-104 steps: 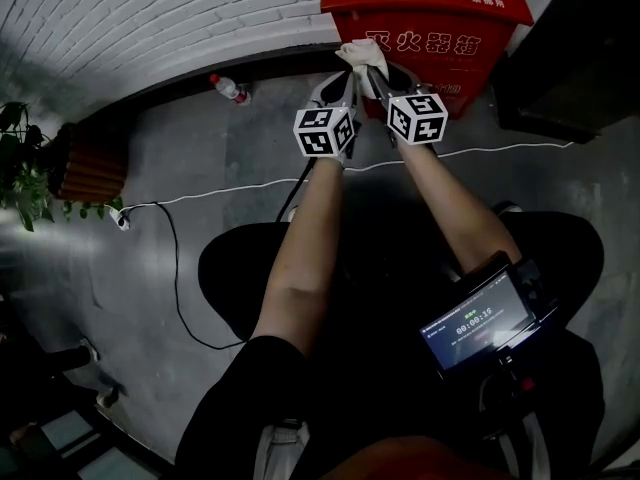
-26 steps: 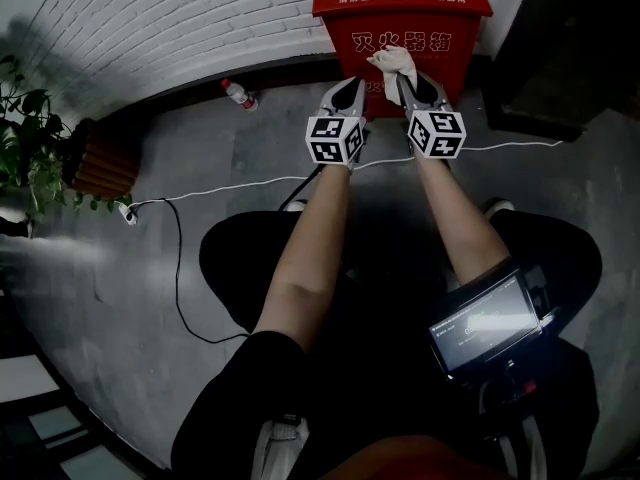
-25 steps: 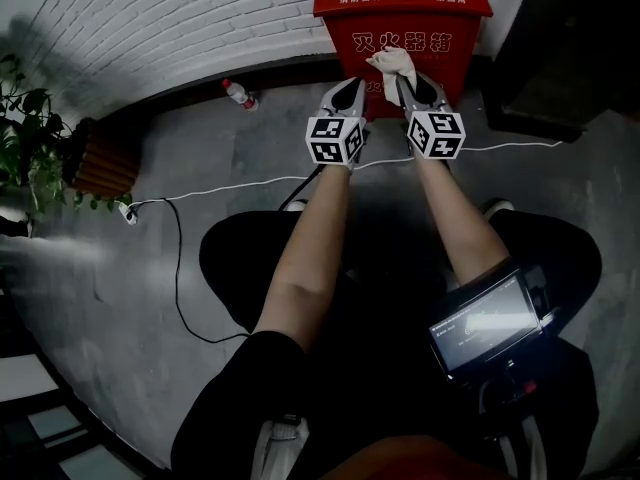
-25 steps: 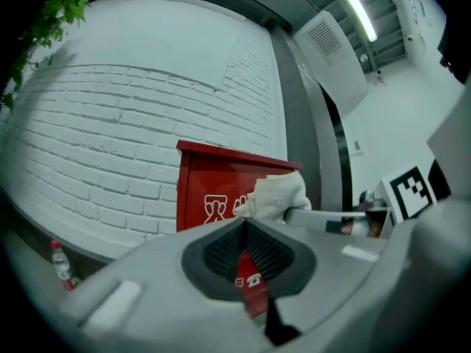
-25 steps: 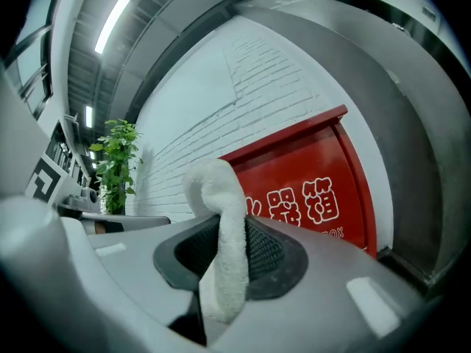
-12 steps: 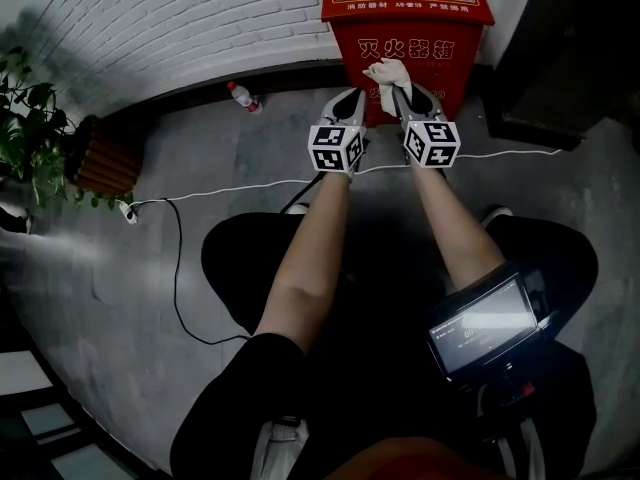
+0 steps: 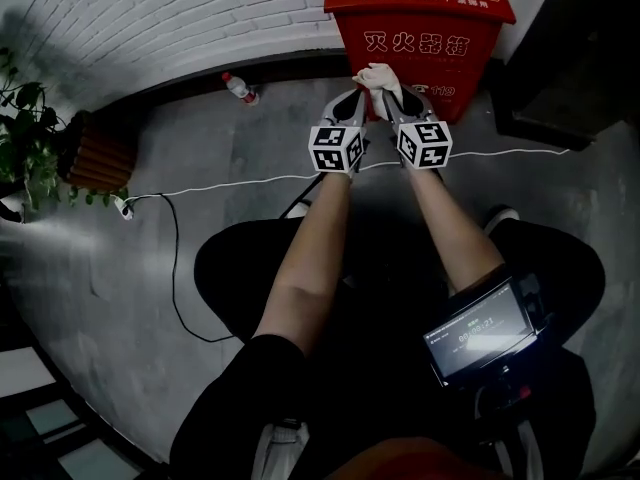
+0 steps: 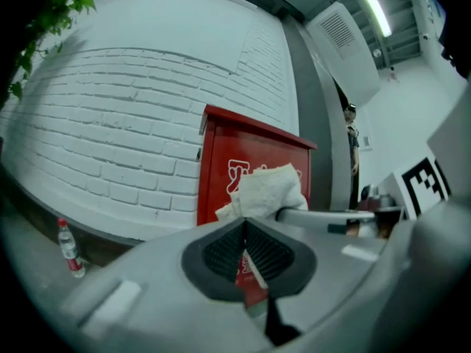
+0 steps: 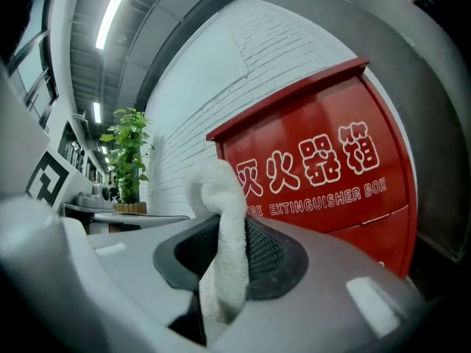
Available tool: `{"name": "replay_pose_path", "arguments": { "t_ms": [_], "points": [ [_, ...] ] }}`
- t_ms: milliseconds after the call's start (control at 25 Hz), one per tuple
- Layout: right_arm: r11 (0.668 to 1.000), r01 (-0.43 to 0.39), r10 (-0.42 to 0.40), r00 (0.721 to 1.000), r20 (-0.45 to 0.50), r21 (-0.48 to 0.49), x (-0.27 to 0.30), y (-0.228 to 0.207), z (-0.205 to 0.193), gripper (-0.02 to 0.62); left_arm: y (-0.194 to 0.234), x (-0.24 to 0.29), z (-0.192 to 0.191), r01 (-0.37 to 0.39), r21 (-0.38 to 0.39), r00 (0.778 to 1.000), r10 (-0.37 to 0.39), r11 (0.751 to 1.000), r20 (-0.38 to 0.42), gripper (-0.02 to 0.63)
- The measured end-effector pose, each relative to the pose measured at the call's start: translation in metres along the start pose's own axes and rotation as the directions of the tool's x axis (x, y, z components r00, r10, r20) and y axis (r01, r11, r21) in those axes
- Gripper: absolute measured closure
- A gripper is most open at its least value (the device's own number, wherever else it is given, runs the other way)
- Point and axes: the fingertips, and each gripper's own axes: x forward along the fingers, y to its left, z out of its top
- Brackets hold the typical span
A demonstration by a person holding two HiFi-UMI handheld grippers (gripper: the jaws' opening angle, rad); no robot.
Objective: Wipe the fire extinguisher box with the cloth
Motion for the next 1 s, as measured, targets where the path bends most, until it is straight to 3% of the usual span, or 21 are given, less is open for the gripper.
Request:
{"name": "replay_pose_path", "arguments": {
  "t_ms": [480, 1000],
  "points": [
    [0.998, -0.053, 0.055, 0.993, -0.100, 0.028, 0.052, -0.003, -0.069, 0.503, 0.049, 0.031, -0.051, -0.041, -0.043, 0.997, 0.038, 0.998, -0.070, 0.603],
    [0.997, 0.018, -0.010, 0.994, -0.106, 0.077, 0.084, -0.037, -0.094, 0.503, 0.062, 0.073, -0.077, -0.008, -0.056, 0.995, 0.002, 0.998, -0.103, 0.603]
  ]
}}
